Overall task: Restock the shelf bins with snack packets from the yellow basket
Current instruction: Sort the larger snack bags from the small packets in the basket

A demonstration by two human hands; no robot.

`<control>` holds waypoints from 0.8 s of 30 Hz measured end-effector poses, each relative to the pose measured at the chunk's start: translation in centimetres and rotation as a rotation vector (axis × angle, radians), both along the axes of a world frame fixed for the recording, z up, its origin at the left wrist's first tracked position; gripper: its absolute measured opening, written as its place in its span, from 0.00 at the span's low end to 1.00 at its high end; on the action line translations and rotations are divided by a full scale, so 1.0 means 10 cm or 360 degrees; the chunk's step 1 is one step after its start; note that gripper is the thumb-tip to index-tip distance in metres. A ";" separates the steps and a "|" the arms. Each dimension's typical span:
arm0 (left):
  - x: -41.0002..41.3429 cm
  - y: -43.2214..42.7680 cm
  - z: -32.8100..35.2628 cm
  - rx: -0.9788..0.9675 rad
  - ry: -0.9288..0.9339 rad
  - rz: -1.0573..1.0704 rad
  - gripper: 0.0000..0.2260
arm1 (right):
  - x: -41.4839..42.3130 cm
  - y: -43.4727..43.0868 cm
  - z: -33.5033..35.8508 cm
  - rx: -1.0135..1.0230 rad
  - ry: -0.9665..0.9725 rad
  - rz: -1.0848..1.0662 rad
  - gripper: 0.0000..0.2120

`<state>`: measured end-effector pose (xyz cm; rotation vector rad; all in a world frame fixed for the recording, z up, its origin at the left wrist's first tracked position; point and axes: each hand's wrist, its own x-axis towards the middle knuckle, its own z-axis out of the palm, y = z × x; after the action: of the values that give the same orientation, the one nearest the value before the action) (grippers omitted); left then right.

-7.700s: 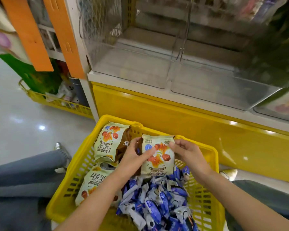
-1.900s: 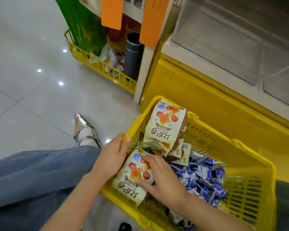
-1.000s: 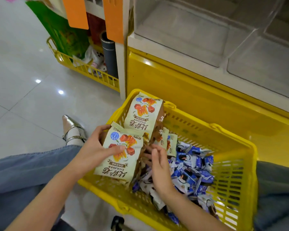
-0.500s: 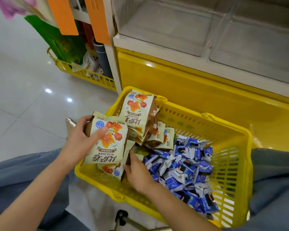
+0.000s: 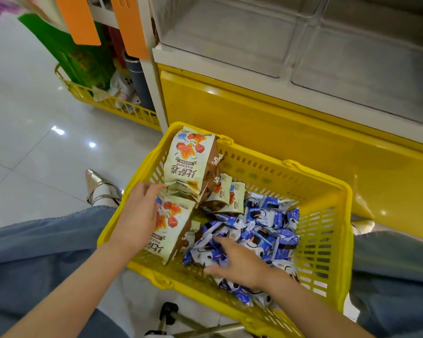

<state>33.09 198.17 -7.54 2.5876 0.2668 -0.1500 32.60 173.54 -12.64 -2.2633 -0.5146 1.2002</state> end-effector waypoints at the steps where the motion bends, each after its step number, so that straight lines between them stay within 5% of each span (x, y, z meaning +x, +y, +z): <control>1: 0.00 -0.02 0.02 0.0115 -0.0009 -0.0002 0.23 | -0.04 0.03 -0.01 -0.0035 0.0006 -0.0003 0.44; 5: -0.06 -0.20 0.14 0.0342 -0.0140 -0.0223 0.24 | -0.06 0.16 0.02 -0.0196 -0.0090 0.0005 0.32; 8: -0.18 -0.49 0.12 0.0153 -0.0166 -0.0600 0.20 | -0.02 0.12 0.07 -0.0110 -0.0119 -0.0063 0.21; 13: -0.13 -0.96 -0.32 -0.0191 0.0495 -0.0466 0.17 | 0.06 -0.30 0.19 0.0102 -0.0118 -0.0494 0.17; 16: 0.01 -1.06 -0.53 -0.0032 0.1000 -0.0435 0.17 | 0.17 -0.59 0.23 0.0162 -0.0222 -0.0990 0.14; 21: 0.07 -1.12 -0.65 0.0231 0.1192 -0.0694 0.27 | 0.51 -0.77 0.19 0.0265 -0.0266 -0.1644 0.18; 24: 0.08 -1.07 -0.68 0.0087 0.1267 -0.0760 0.31 | 0.55 -0.79 0.12 -0.0052 -0.0566 -0.1408 0.21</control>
<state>33.89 187.49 -14.34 2.4686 -0.0829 -1.3578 38.08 165.66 -11.49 -2.3130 0.3823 0.3650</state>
